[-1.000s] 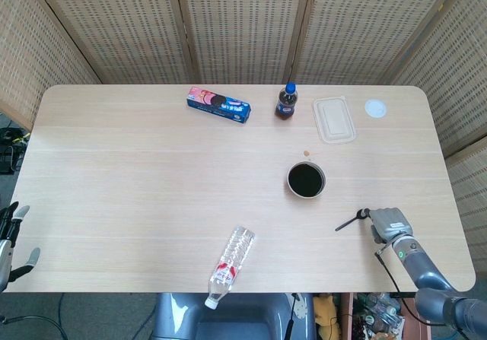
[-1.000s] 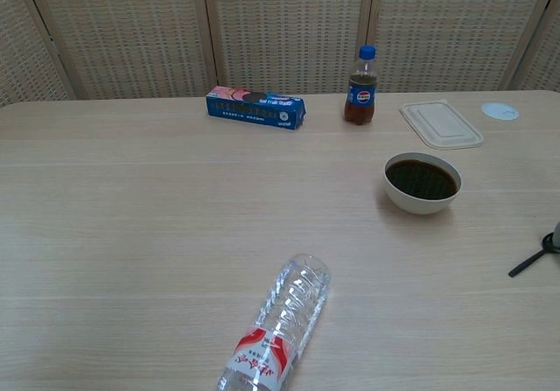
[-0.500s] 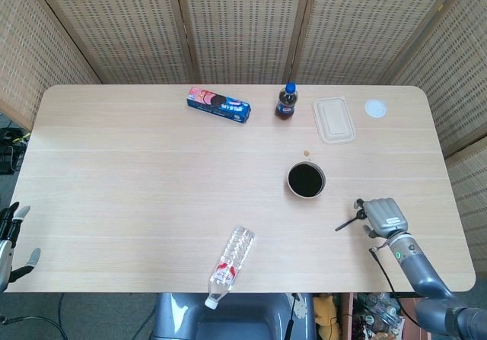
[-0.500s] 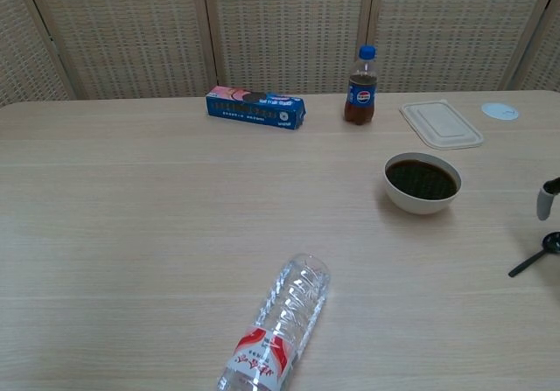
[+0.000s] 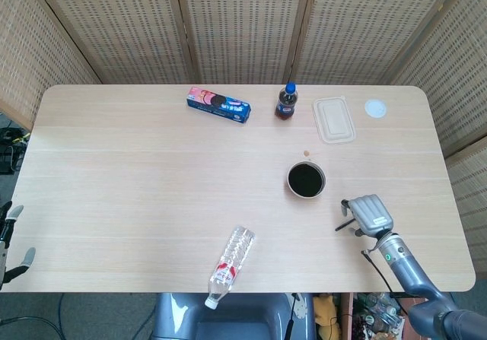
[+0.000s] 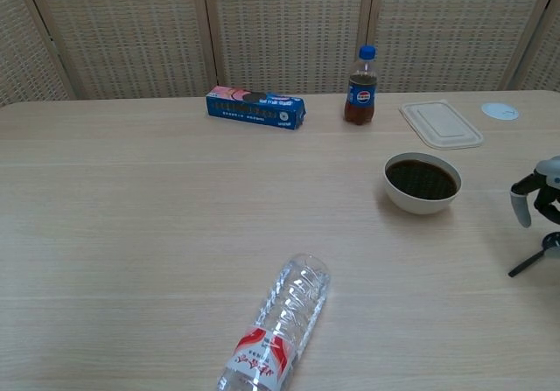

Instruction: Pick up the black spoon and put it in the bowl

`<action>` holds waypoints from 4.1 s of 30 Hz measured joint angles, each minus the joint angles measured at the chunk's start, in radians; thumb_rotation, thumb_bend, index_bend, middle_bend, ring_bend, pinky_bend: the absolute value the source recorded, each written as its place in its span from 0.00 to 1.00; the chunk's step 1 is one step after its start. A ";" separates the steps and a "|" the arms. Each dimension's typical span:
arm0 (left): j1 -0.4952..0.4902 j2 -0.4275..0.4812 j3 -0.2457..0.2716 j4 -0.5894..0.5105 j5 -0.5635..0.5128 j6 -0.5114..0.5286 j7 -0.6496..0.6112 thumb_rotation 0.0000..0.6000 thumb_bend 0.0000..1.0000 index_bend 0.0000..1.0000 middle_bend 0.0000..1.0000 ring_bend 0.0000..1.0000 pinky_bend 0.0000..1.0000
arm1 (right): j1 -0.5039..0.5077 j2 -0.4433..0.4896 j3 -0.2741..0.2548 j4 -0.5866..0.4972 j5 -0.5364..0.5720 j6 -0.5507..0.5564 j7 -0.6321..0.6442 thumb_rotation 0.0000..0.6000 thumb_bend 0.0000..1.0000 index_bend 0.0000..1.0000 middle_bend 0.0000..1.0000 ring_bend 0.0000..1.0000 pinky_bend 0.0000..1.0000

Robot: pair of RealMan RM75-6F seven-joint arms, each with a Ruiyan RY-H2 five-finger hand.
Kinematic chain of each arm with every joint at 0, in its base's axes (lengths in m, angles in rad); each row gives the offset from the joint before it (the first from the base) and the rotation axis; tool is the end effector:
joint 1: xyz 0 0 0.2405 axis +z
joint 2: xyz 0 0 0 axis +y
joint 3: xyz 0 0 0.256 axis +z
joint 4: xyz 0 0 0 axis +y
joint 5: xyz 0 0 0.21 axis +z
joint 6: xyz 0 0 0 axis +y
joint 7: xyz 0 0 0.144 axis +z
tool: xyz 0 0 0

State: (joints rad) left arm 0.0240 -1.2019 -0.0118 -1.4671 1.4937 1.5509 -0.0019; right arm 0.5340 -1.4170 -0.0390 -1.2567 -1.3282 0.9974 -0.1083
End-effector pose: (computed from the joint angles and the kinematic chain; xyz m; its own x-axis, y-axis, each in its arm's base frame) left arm -0.3483 0.1377 0.1499 0.4518 0.0188 0.8919 0.8868 0.0996 -0.4513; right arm -0.2981 -0.3005 0.0313 0.5978 -0.3207 0.7347 -0.8009 -0.2800 0.5293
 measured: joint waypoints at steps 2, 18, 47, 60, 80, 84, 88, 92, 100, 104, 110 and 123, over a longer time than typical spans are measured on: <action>0.001 0.002 -0.001 0.000 0.002 0.005 0.000 1.00 0.36 0.00 0.00 0.00 0.00 | 0.002 -0.014 -0.003 0.027 -0.026 0.001 0.009 1.00 0.30 0.55 0.88 0.95 1.00; 0.008 0.011 0.000 0.001 0.004 0.013 -0.003 1.00 0.36 0.00 0.00 0.00 0.00 | 0.023 -0.095 -0.031 0.170 -0.156 -0.020 0.010 1.00 0.42 0.58 0.91 0.96 1.00; 0.009 0.019 0.009 -0.022 0.004 -0.003 0.017 1.00 0.36 0.00 0.00 0.00 0.00 | 0.031 -0.101 -0.028 0.186 -0.179 -0.081 -0.046 1.00 0.47 0.53 0.90 0.96 1.00; 0.009 0.020 0.009 -0.025 0.003 -0.006 0.021 1.00 0.36 0.00 0.00 0.00 0.00 | 0.029 -0.105 -0.025 0.194 -0.175 -0.094 -0.056 1.00 0.47 0.52 0.90 0.96 1.00; 0.014 0.015 0.012 -0.017 -0.001 -0.007 0.016 1.00 0.36 0.00 0.00 0.00 0.00 | 0.030 -0.127 -0.030 0.225 -0.184 -0.111 -0.052 1.00 0.49 0.52 0.91 0.96 1.00; 0.015 0.014 0.012 -0.013 -0.002 -0.007 0.013 1.00 0.36 0.00 0.00 0.00 0.00 | 0.030 -0.130 -0.029 0.229 -0.182 -0.116 -0.053 1.00 0.49 0.52 0.91 0.96 1.00; 0.016 0.013 0.012 -0.010 -0.001 -0.005 0.010 1.00 0.36 0.00 0.00 0.00 0.00 | 0.026 -0.134 -0.031 0.236 -0.181 -0.119 -0.050 1.00 0.50 0.52 0.91 0.96 1.00; 0.016 0.013 0.011 -0.011 0.000 -0.005 0.011 1.00 0.36 0.00 0.00 0.00 0.00 | 0.023 -0.136 -0.032 0.242 -0.182 -0.117 -0.046 1.00 0.50 0.52 0.91 0.96 1.00; 0.014 0.012 0.012 -0.014 0.002 -0.007 0.016 1.00 0.36 0.00 0.00 0.00 0.00 | 0.020 -0.138 -0.034 0.251 -0.185 -0.115 -0.036 1.00 0.50 0.52 0.91 0.96 1.00; 0.014 0.013 0.011 -0.016 0.001 -0.006 0.018 1.00 0.36 0.00 0.00 0.00 0.00 | 0.019 -0.141 -0.035 0.256 -0.186 -0.118 -0.032 1.00 0.51 0.52 0.91 0.96 1.00; 0.016 0.013 0.012 -0.017 0.000 -0.006 0.020 1.00 0.36 0.00 0.00 0.00 0.00 | 0.013 -0.153 -0.040 0.271 -0.190 -0.118 -0.024 1.00 0.51 0.52 0.91 0.96 1.00; 0.016 0.011 0.012 -0.011 -0.002 -0.009 0.013 1.00 0.36 0.00 0.00 0.00 0.00 | 0.007 -0.166 -0.042 0.277 -0.191 -0.121 -0.024 1.00 0.53 0.52 0.91 0.96 1.00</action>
State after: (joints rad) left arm 0.0405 -1.1907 0.0002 -1.4784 1.4913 1.5417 0.0115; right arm 0.5414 -1.5830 -0.0808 -0.9796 -1.5197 0.8761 -0.1319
